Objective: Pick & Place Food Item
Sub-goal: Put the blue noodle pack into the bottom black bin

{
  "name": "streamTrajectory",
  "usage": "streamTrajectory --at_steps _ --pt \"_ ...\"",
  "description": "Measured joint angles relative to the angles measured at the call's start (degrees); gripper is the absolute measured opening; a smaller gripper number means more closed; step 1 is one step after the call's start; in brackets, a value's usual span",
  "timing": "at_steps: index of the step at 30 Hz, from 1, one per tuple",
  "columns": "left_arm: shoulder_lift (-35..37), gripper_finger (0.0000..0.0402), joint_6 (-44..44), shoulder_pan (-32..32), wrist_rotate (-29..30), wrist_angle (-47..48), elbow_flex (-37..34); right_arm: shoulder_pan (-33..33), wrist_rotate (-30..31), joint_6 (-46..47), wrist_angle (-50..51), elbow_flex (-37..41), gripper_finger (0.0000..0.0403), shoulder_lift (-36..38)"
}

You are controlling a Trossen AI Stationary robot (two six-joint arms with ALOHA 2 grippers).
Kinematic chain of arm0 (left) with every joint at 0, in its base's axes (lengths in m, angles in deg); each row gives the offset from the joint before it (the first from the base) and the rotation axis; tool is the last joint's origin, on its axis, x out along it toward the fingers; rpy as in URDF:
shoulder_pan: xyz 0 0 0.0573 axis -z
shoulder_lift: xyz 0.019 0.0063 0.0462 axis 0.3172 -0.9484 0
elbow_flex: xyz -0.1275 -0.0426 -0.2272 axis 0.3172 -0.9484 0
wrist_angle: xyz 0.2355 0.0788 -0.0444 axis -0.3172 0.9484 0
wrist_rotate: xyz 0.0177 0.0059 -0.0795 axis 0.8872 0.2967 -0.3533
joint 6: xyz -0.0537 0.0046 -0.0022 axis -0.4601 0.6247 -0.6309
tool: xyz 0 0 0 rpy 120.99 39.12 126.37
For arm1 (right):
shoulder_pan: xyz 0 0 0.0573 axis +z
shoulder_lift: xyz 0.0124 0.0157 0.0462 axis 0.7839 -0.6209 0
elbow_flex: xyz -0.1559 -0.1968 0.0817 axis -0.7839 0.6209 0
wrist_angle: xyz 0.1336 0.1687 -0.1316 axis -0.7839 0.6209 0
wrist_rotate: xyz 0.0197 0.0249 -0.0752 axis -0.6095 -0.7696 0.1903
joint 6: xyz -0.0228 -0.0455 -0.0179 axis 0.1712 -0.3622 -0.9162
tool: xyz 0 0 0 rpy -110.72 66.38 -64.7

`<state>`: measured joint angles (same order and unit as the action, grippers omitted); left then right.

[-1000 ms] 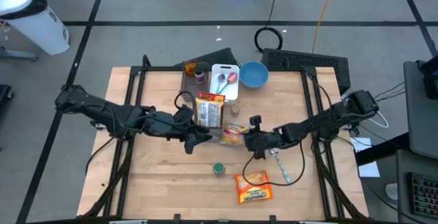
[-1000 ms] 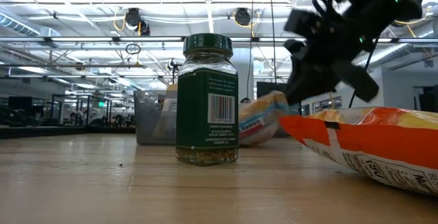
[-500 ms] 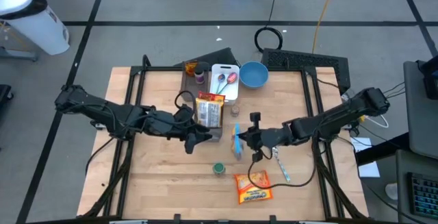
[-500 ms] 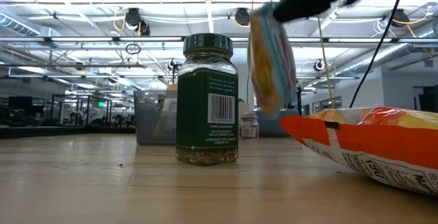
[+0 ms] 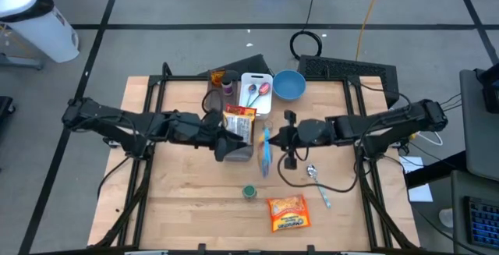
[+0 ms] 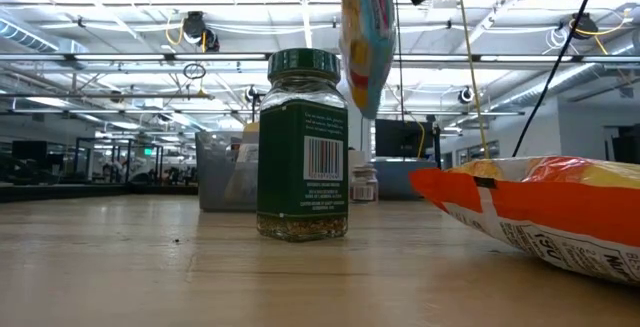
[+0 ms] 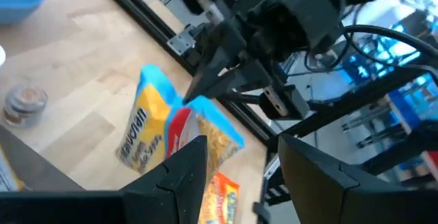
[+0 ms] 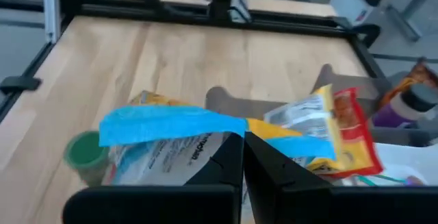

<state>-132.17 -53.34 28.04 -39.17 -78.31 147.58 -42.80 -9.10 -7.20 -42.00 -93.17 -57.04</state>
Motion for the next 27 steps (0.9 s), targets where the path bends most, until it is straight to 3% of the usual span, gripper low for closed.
streamTrajectory --at_steps 10,23,27 --pt "0.00 0.0186 -0.52 -3.85 -2.90 -1.42 0.01 -3.68 -1.36 0.60 -2.88 -1.40 0.0000 0.02" --pt "-0.73 0.0186 -4.90 -7.75 -2.61 -1.06 0.02 -7.76 7.59 1.77 -8.19 -1.40 0.0000 0.00" --pt "-2.46 0.0186 -5.04 -7.74 -1.94 -0.40 1.10 -8.98 7.73 1.89 -10.45 -1.44 0.0000 -1.48"
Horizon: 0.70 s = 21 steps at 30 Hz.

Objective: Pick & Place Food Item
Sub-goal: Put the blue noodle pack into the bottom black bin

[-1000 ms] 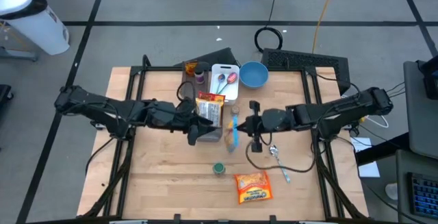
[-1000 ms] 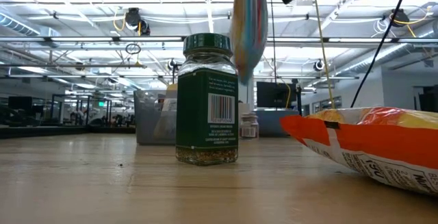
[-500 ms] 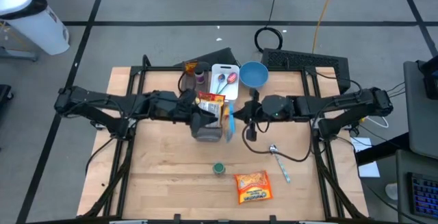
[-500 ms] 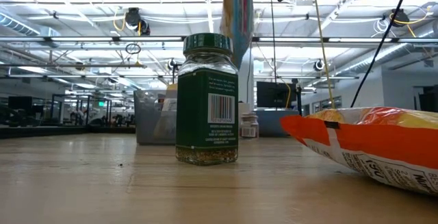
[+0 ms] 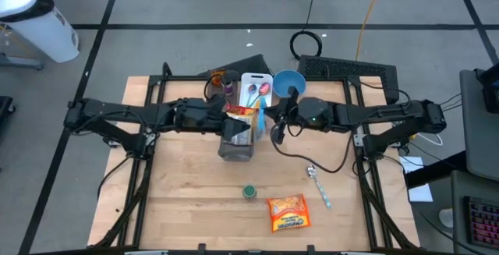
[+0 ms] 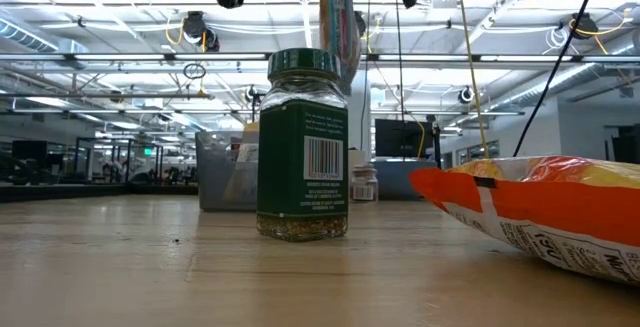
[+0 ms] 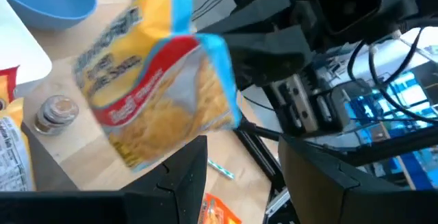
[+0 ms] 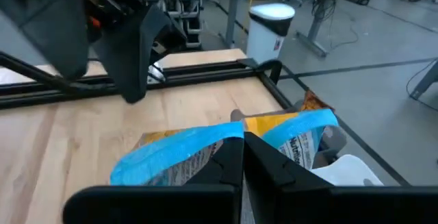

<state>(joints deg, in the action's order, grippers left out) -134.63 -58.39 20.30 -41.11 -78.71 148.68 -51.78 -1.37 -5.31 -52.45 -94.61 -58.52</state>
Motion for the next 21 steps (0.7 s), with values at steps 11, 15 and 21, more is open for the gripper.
streamTrajectory --at_steps 11,15,21 --pt "-12.08 0.0186 5.95 0.22 8.90 35.84 25.04 -1.12 0.05 0.06 -2.17 0.06 0.0000 -3.08" --pt "-16.89 0.0186 6.80 -0.24 9.34 43.15 35.13 -2.23 0.06 0.95 -2.57 0.04 0.0000 -3.09" --pt "-24.54 0.0186 8.20 -0.29 11.22 53.60 47.31 -3.71 -0.21 2.41 -2.12 0.04 0.0000 -3.07"
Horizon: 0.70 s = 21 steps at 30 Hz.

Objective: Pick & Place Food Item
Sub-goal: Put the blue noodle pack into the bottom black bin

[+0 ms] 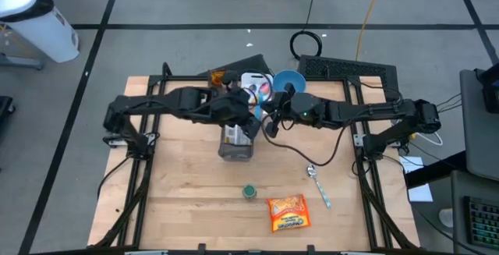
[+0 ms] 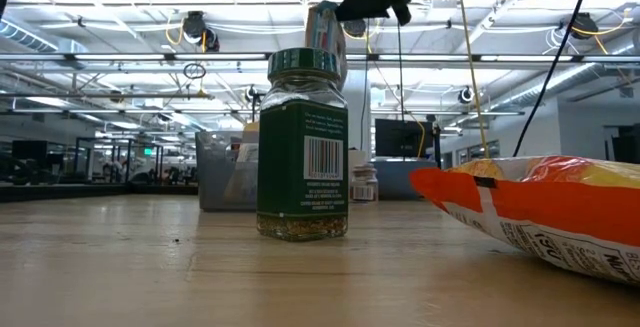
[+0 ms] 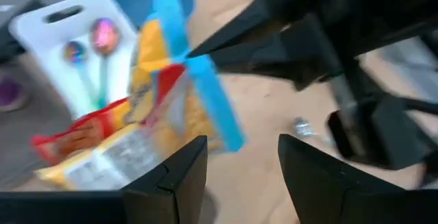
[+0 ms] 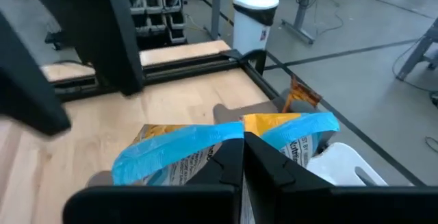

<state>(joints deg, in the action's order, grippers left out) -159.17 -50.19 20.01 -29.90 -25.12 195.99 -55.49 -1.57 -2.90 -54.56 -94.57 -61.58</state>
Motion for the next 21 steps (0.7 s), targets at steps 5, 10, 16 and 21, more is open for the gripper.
streamTrajectory --at_steps 5,10,16,21 --pt "-3.73 0.0186 2.19 0.08 1.65 6.81 6.79 -0.25 -1.58 -0.85 -1.00 0.02 0.0000 0.17" --pt "-4.67 0.0186 6.80 0.44 1.62 7.17 7.91 -0.31 -6.41 -4.72 -0.55 0.02 0.0000 0.09" --pt "-4.74 0.0186 9.70 0.86 1.44 7.43 7.91 -0.29 -9.21 -6.91 -0.87 0.02 0.0000 0.11" --pt "-4.69 0.0186 13.06 0.87 -1.43 7.13 7.90 -0.29 -9.12 -8.95 -2.43 0.02 0.0000 0.11"
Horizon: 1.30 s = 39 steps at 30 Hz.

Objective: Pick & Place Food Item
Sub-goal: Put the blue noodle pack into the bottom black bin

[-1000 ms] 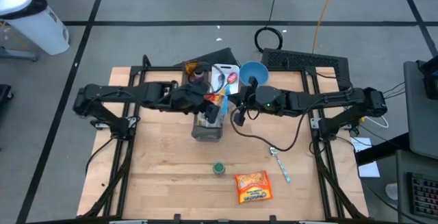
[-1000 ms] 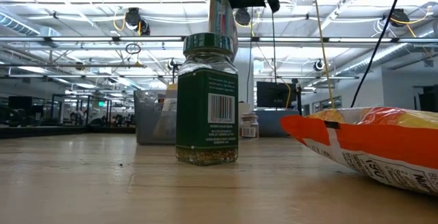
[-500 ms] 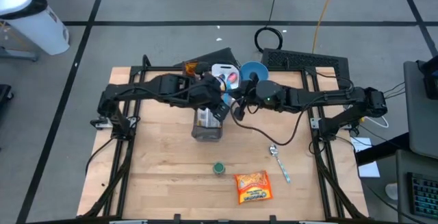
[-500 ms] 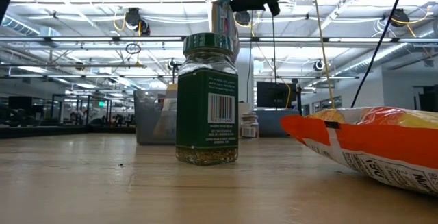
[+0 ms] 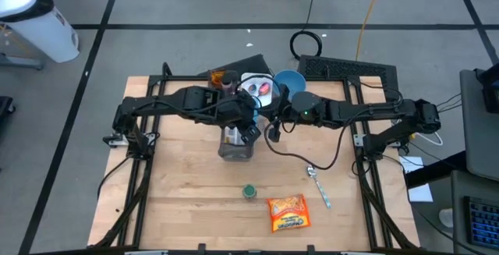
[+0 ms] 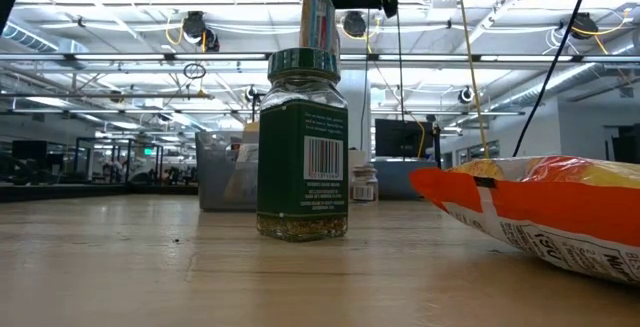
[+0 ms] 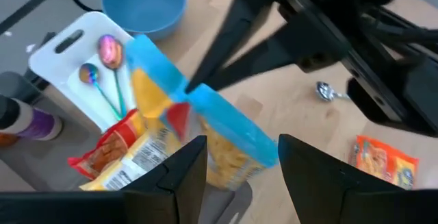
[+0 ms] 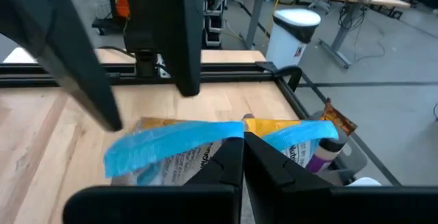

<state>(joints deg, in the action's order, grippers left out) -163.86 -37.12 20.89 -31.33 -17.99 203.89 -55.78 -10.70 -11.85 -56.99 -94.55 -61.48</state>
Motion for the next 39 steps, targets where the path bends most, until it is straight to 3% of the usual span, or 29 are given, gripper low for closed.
streamTrajectory --at_steps 9,28,39 --pt "0.00 0.0186 3.25 -0.24 -3.86 -1.85 -0.01 0.93 -0.03 -2.92 -2.49 0.00 0.0000 0.00" --pt "0.00 0.0186 4.37 -1.80 -3.21 1.60 -0.05 1.01 0.04 -5.66 -1.98 0.00 0.0000 0.02" --pt "0.00 0.0186 8.61 -2.73 -6.23 1.18 -0.05 0.98 -1.44 -8.15 -2.48 0.00 0.0000 0.02"
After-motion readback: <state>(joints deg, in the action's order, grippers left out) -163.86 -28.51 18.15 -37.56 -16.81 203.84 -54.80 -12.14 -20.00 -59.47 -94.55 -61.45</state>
